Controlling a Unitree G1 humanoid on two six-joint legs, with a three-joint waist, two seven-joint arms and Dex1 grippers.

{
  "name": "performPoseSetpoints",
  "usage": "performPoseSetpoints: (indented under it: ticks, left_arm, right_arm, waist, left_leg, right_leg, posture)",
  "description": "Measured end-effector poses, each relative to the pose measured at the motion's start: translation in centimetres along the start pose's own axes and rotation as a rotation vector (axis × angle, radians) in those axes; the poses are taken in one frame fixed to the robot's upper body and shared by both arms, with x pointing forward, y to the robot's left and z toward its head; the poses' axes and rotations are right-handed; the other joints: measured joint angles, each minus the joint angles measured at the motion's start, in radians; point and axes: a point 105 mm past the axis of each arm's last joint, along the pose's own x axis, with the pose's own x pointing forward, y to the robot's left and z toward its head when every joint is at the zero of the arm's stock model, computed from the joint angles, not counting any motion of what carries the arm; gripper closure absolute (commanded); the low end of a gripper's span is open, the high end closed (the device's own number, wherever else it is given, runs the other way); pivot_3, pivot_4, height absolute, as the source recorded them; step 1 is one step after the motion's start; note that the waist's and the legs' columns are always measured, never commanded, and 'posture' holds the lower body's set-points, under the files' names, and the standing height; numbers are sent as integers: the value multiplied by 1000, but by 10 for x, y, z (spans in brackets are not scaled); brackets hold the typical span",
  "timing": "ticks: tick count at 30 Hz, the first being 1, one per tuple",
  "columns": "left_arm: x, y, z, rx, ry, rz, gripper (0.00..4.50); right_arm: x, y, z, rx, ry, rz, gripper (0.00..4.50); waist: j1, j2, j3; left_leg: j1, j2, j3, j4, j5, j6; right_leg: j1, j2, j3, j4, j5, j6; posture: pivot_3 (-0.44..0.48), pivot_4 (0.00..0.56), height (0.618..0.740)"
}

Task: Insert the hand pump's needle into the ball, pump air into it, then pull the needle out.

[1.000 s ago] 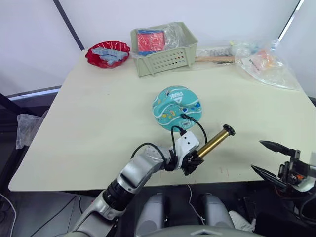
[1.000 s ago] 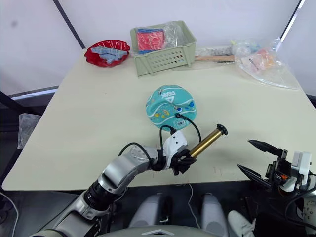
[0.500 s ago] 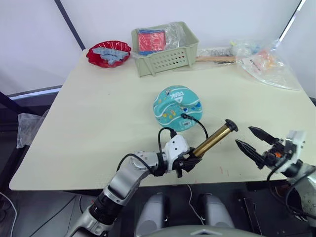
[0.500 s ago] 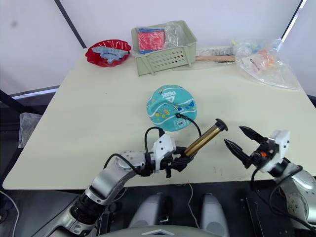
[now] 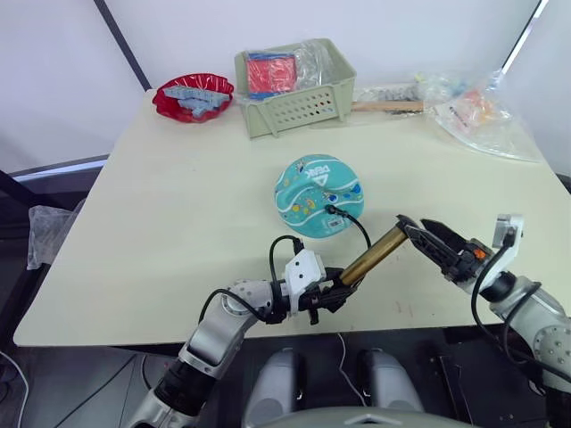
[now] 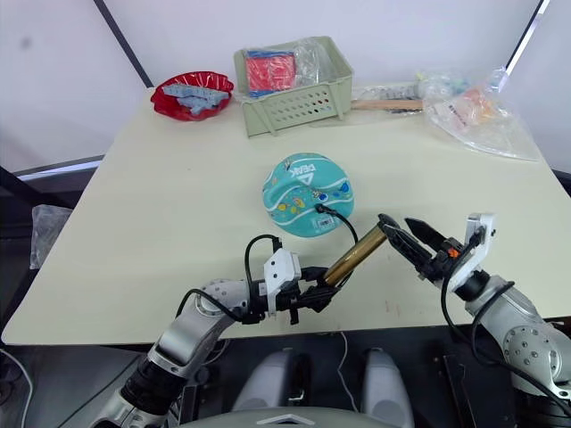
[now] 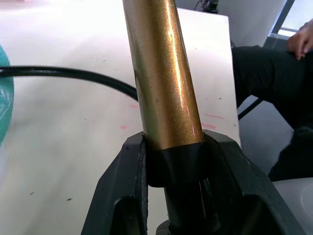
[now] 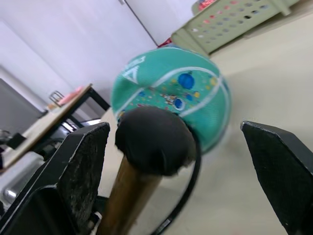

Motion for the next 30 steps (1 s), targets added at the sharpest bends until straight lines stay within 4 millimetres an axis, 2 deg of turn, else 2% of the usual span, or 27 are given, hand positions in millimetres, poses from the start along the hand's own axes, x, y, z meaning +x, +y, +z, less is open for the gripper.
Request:
performPoseSetpoints:
  ticks: [6, 30]
  left_arm:
    - [1, -1, 1, 8, -4, -7, 3311]
    - [4, -2, -4, -6, 4, -2, 3311]
  right_arm:
    - [9, 7, -10, 94, 5, 30, 0]
    - [23, 14, 1, 60, -36, 70, 0]
  waist:
    - [0, 0, 0]
    - [-1, 0, 0]
  left_leg:
    - [0, 0, 1, 0, 0, 0]
    - [0, 0, 0, 0, 0, 0]
  right_leg:
    - [0, 0, 0, 0, 0, 0]
    - [0, 2, 2, 0, 0, 0]
  posture:
    - [0, 150, 738]
    - [0, 150, 738]
